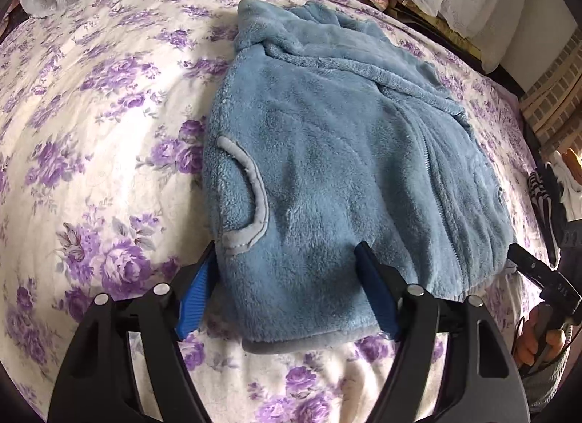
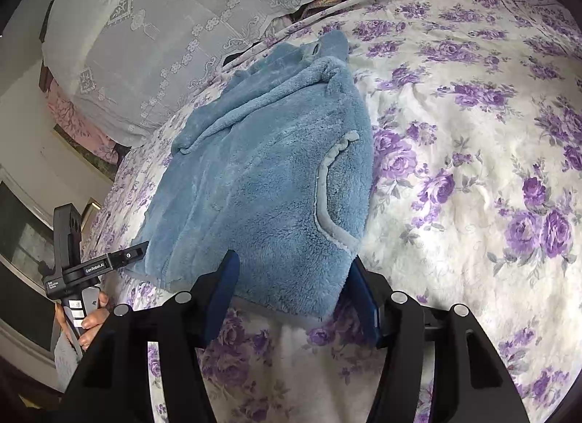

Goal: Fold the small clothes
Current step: 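Grasp the jacket hem with the left gripper while the right gripper grasps the hem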

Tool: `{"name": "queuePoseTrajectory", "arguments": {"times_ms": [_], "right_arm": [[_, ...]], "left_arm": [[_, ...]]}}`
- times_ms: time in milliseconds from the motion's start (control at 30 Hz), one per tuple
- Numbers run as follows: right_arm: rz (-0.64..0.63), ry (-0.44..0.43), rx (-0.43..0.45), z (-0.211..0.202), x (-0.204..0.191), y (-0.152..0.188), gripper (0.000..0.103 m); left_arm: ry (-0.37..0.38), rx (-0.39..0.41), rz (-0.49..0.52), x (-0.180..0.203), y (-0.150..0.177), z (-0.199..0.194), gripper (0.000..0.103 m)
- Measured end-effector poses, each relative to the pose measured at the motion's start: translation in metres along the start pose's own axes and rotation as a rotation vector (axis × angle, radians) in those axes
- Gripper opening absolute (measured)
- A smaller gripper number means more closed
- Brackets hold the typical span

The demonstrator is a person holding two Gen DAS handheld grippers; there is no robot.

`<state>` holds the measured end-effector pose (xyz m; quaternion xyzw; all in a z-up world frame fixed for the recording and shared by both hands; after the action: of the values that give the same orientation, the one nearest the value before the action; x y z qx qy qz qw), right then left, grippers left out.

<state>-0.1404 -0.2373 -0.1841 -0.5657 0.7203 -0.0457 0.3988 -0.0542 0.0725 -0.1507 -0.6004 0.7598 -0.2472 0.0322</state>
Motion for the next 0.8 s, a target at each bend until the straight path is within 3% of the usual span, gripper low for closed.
{"name": "queuePoseTrajectory", "arguments": {"times_ms": [67,100,433,467,500,533,567,700,800], "right_arm": [[0.006,-0.004,0.004,-0.001,0.002,0.0,0.057],[0.007,-0.004,0.004,-0.002,0.003,-0.001,0.055],[-0.002,0.005,-0.005,0.002,0.002,0.0,0.054],[-0.004,0.01,-0.002,0.001,0.001,-0.001,0.053],[-0.003,0.011,0.004,0.0,0.002,-0.002,0.042],[0.005,0.01,0.014,-0.002,0.002,-0.003,0.023],[0.026,0.0,0.034,-0.007,0.005,-0.005,0.019],[0.058,-0.041,0.079,-0.021,0.006,-0.011,0.016],[0.027,-0.029,0.04,-0.014,0.002,-0.014,0.016]], "left_arm": [[0.024,0.012,0.0,0.001,0.001,-0.005,0.051],[0.028,0.013,0.002,0.001,0.001,-0.005,0.048],[0.023,-0.005,0.029,0.001,0.01,-0.002,0.053],[0.012,0.004,0.035,0.003,0.009,-0.002,0.044],[0.006,0.014,0.043,0.005,0.009,-0.003,0.03],[0.01,0.02,0.045,0.005,0.008,-0.005,0.025],[0.013,0.035,0.04,0.005,0.007,-0.01,0.019],[0.034,0.096,0.031,0.005,0.002,-0.028,0.018],[0.017,0.095,0.047,0.007,-0.005,-0.031,0.018]]}}
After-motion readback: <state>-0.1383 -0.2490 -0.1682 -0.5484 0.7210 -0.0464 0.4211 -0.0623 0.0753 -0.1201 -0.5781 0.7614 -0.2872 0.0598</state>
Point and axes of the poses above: each gripper's, at about its wrist camera, not at the fingertips, and z roughly the way its jaws point, x to its right, y to its underside, the point moved 3 cm from there along z, roughly the way its jaws point, and after that the axes turned 5 degrees about -x, right-handed, at the moved point
